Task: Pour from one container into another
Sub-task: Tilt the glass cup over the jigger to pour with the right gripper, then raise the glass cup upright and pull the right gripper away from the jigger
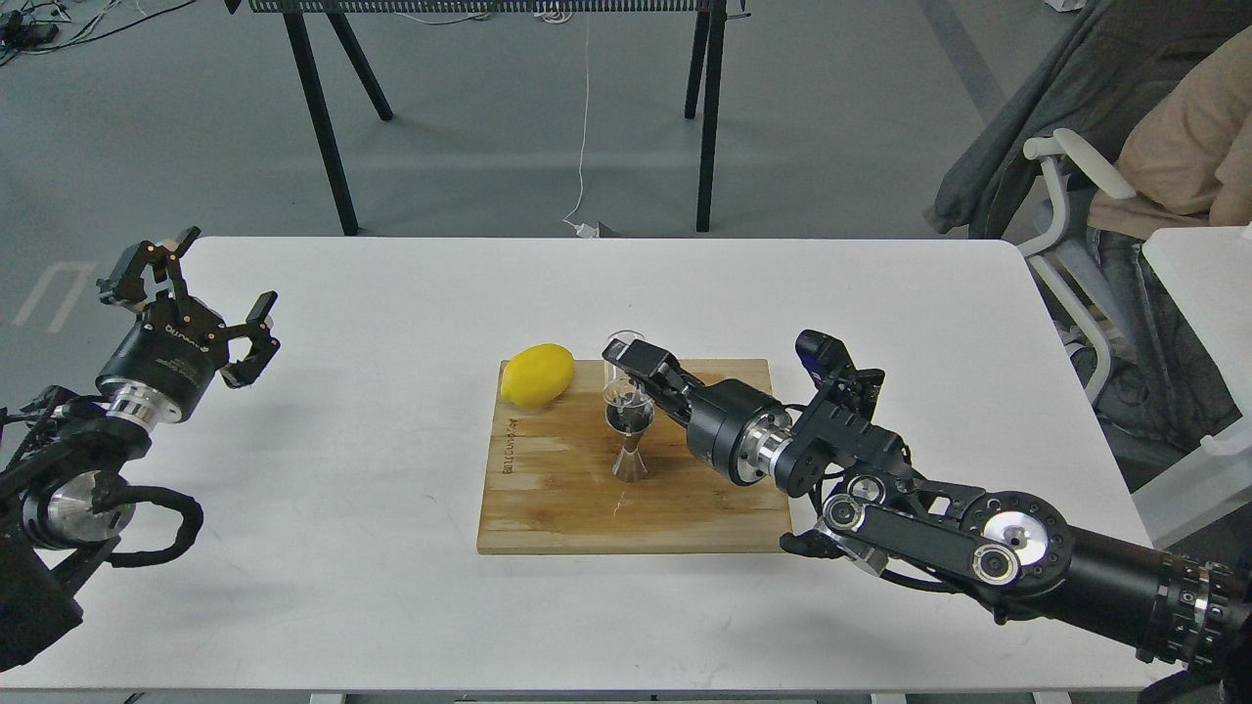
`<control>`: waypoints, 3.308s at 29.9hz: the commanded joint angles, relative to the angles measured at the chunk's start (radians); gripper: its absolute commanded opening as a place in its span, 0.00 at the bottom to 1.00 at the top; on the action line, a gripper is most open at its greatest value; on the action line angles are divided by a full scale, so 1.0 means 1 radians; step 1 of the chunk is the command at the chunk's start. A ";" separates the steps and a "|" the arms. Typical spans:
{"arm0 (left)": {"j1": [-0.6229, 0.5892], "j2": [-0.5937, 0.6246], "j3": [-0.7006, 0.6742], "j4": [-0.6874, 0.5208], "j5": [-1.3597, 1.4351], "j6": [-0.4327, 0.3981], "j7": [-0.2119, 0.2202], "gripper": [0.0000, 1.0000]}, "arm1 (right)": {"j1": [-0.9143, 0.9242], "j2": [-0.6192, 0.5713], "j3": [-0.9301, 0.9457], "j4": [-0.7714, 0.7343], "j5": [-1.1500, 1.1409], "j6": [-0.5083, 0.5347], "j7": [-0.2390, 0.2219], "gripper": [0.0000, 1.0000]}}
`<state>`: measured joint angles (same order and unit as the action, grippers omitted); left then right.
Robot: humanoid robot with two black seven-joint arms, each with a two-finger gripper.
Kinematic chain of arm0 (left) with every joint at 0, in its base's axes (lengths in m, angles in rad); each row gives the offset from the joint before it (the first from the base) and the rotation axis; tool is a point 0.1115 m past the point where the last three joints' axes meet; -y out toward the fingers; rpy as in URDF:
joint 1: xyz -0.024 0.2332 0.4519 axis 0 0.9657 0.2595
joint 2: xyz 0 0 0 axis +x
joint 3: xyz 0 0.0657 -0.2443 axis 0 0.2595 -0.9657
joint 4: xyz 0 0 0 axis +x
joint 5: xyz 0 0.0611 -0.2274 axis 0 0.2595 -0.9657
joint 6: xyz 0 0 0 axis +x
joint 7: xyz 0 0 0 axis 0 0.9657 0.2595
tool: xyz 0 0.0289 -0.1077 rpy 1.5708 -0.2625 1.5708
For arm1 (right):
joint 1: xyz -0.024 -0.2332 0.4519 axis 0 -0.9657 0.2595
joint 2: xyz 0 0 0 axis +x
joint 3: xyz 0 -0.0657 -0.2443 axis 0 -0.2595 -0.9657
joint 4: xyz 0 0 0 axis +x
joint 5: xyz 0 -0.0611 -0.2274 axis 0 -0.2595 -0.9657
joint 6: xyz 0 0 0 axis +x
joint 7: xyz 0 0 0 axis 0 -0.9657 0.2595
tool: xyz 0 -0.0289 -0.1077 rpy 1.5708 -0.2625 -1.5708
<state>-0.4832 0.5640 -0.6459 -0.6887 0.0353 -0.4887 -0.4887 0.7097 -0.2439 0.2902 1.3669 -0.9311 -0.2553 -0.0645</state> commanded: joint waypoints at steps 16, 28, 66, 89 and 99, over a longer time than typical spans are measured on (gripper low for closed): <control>0.000 0.001 -0.001 0.000 -0.002 0.000 0.000 0.99 | 0.027 -0.012 -0.036 0.001 -0.021 0.001 0.012 0.40; 0.000 0.001 -0.001 0.000 -0.002 0.000 0.000 0.99 | 0.050 -0.012 -0.068 -0.009 -0.058 0.001 0.018 0.40; 0.000 0.002 -0.001 0.001 -0.002 0.000 0.000 0.99 | 0.067 -0.032 0.006 -0.002 0.020 -0.012 0.034 0.39; -0.002 -0.012 0.000 0.001 0.000 0.000 0.000 0.99 | -0.456 0.094 1.125 -0.005 1.047 -0.032 0.023 0.39; 0.000 -0.026 0.000 0.001 0.000 0.000 0.000 0.99 | -0.546 0.086 1.238 -0.206 1.321 -0.045 0.017 0.39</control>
<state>-0.4848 0.5394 -0.6457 -0.6872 0.0353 -0.4887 -0.4887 0.1710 -0.1558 1.5254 1.2031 0.3427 -0.2895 -0.0441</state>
